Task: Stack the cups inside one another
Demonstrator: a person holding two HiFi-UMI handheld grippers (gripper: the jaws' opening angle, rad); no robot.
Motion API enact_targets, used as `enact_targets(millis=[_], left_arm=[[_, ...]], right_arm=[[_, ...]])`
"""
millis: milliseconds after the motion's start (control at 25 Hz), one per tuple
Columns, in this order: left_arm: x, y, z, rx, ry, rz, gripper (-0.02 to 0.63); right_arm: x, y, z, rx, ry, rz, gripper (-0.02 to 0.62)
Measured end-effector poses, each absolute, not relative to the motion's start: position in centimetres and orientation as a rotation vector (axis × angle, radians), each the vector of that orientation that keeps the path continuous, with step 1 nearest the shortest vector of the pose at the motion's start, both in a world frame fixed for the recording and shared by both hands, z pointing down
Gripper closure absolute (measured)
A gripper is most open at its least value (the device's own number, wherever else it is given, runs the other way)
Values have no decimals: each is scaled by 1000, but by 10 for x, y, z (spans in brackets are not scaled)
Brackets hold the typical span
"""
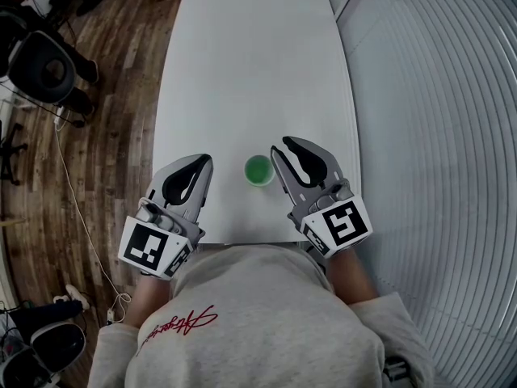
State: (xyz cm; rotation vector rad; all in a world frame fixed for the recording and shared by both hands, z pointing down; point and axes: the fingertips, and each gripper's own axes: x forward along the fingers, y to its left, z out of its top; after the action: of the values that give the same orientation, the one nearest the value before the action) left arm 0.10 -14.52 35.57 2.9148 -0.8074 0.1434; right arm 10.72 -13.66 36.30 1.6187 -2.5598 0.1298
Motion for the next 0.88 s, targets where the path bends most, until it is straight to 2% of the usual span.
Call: enact_targets(millis=[680, 880], left_arm=[[3, -138, 355, 2914, -823, 146, 611], [5, -137, 354, 2914, -823, 148, 611]], right_arm=[[113, -129, 363, 1639, -2553, 118, 595], [118, -129, 363, 1652, -2549, 139, 595]])
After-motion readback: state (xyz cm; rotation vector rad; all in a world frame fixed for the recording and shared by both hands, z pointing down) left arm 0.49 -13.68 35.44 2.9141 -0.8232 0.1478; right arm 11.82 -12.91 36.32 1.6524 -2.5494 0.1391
